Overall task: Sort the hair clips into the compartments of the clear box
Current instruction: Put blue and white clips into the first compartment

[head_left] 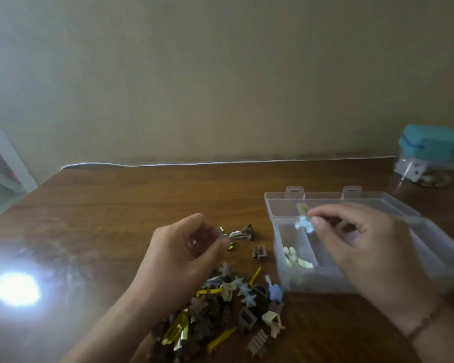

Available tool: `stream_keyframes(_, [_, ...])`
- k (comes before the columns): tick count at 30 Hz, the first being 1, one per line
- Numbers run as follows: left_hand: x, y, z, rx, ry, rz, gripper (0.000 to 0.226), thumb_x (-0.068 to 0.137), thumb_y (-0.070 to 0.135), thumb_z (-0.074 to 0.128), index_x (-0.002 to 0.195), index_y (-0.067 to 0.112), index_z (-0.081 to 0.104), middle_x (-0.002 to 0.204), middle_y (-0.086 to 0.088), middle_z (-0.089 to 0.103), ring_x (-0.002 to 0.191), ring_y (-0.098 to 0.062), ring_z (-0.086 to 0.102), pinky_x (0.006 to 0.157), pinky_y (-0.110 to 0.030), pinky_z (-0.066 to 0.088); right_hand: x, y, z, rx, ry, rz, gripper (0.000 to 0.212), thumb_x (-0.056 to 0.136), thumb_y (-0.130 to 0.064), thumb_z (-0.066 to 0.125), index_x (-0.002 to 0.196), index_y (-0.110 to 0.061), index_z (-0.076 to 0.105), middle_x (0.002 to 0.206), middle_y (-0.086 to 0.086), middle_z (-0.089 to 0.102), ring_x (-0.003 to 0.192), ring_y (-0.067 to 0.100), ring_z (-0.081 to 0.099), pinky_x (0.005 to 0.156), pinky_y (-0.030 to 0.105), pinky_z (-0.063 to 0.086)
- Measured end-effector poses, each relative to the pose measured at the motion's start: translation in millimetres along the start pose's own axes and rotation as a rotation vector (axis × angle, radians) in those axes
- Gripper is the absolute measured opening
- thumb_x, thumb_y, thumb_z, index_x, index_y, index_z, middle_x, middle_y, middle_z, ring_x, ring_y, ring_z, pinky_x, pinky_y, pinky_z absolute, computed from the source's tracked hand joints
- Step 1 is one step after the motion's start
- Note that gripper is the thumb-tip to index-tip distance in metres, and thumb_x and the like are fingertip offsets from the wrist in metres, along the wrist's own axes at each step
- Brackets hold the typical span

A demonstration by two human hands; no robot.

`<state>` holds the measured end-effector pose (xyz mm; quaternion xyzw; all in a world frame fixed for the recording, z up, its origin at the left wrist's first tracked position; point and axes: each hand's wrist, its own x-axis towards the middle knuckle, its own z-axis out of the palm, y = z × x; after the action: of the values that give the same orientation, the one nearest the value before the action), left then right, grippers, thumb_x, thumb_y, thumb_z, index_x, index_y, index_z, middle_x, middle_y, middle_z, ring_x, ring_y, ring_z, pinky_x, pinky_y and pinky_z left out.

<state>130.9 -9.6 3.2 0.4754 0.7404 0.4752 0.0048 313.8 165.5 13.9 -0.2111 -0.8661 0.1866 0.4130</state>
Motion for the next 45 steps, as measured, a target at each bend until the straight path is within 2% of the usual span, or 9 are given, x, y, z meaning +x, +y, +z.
stream_keyframes(6, [-0.9, 3.8, 5.9, 0.012, -0.003, -0.021, 0.011, 0.078, 0.030, 0.076, 0.072, 0.029, 0.067, 0.067, 0.012, 0.067, 0.061, -0.006, 0.059, 0.055, -0.014, 0.044, 0.1, -1.5, -0.1, -0.122, -0.272, 0.019, 0.016, 0.078, -0.048, 0.054, 0.088, -0.042, 0.065, 0.084, -0.028, 0.060, 0.086, -0.012, 0.051, 0.071, 0.010, 0.040])
stream_keyframes(14, [16.4, 39.9, 25.9, -0.285, -0.107, -0.064, 0.014, 0.074, 0.037, 0.074, 0.075, 0.024, 0.073, 0.073, 0.001, 0.073, 0.064, -0.017, 0.067, 0.056, -0.028, 0.054, 2.7, -13.2, -8.6, 0.273, -0.214, -0.005, 0.028, 0.078, -0.055, 0.056, 0.104, -0.048, 0.060, 0.098, -0.033, 0.063, 0.097, -0.012, 0.056, 0.077, 0.002, 0.041])
stream_keyframes(17, [24.7, 48.7, 38.1, -0.329, -0.165, -0.054, 0.009, 0.078, 0.028, 0.074, 0.082, 0.021, 0.074, 0.078, -0.001, 0.073, 0.069, -0.012, 0.070, 0.058, -0.021, 0.056, 2.7, -14.0, -5.8, 0.323, -0.166, -0.003, 0.021, 0.075, -0.047, 0.058, 0.095, -0.042, 0.066, 0.094, -0.028, 0.065, 0.089, -0.007, 0.061, 0.071, 0.006, 0.046])
stream_keyframes(22, [20.6, 37.2, 47.6, 0.205, -0.296, 0.132, 0.030, 0.088, 0.050, 0.060, 0.113, 0.035, 0.063, 0.088, 0.020, 0.058, 0.083, 0.004, 0.056, 0.067, -0.012, 0.047, 4.0, 6.9, -5.1, -0.013, -0.102, 0.033, 0.026, 0.081, -0.046, 0.056, 0.097, -0.031, 0.070, 0.076, -0.026, 0.060, 0.074, -0.001, 0.058, 0.062, 0.016, 0.045])
stream_keyframes(27, [17.4, 33.8, 45.4, 0.301, -0.423, 0.251, 0.047, 0.078, 0.068, 0.060, 0.114, 0.038, 0.057, 0.097, 0.022, 0.058, 0.092, 0.003, 0.052, 0.084, -0.023, 0.046, 1.3, 7.1, 5.3, -0.210, -0.249, -0.039, 0.036, 0.087, -0.054, 0.041, 0.106, -0.037, 0.067, 0.081, -0.038, 0.040, 0.086, -0.006, 0.045, 0.069, 0.009, 0.030])
stream_keyframes(33, [16.9, 31.9, 47.1, 0.219, -0.403, 0.275, 0.034, 0.082, 0.051, 0.070, 0.107, 0.031, 0.058, 0.097, 0.016, 0.060, 0.086, -0.001, 0.056, 0.075, -0.029, 0.054, 2.1, 8.2, -3.4, -0.094, -0.246, 0.008, 0.036, 0.093, -0.029, 0.040, 0.122, -0.041, 0.058, 0.083, -0.024, 0.058, 0.087, -0.008, 0.051, 0.063, 0.014, 0.037])
stream_keyframes(38, [15.4, 26.8, 38.1, 0.250, -0.429, 0.255, 0.033, 0.082, 0.052, 0.070, 0.105, 0.032, 0.055, 0.095, 0.017, 0.054, 0.084, -0.002, 0.054, 0.071, -0.030, 0.054, 2.1, 7.8, -4.9, -0.085, -0.247, 0.020, 0.034, 0.088, -0.032, 0.045, 0.116, -0.039, 0.061, 0.091, -0.018, 0.062, 0.089, 0.001, 0.056, 0.075, 0.026, 0.051])
stream_keyframes(42, [19.4, 21.9, 16.8, 0.183, -0.498, 0.136, 0.051, 0.083, 0.052, 0.065, 0.127, 0.038, 0.046, 0.105, 0.016, 0.061, 0.096, 0.001, 0.060, 0.083, -0.022, 0.055, 1.8, 5.4, -3.1, -0.099, -0.296, 0.003, 0.032, 0.084, -0.035, 0.046, 0.113, -0.041, 0.060, 0.094, -0.022, 0.058, 0.092, -0.003, 0.055, 0.076, 0.023, 0.049])
stream_keyframes(45, [29.3, -0.3, -17.6, 0.269, -0.383, 0.107, 0.022, 0.091, 0.031, 0.059, 0.113, 0.030, 0.060, 0.095, 0.015, 0.063, 0.088, 0.000, 0.061, 0.077, -0.020, 0.053, 1.8, 7.2, -1.5, -0.116, -0.288, -0.016, 0.030, 0.084, -0.035, 0.049, 0.111, -0.042, 0.060, 0.092, -0.021, 0.059, 0.090, -0.002, 0.054, 0.070, 0.021, 0.045])
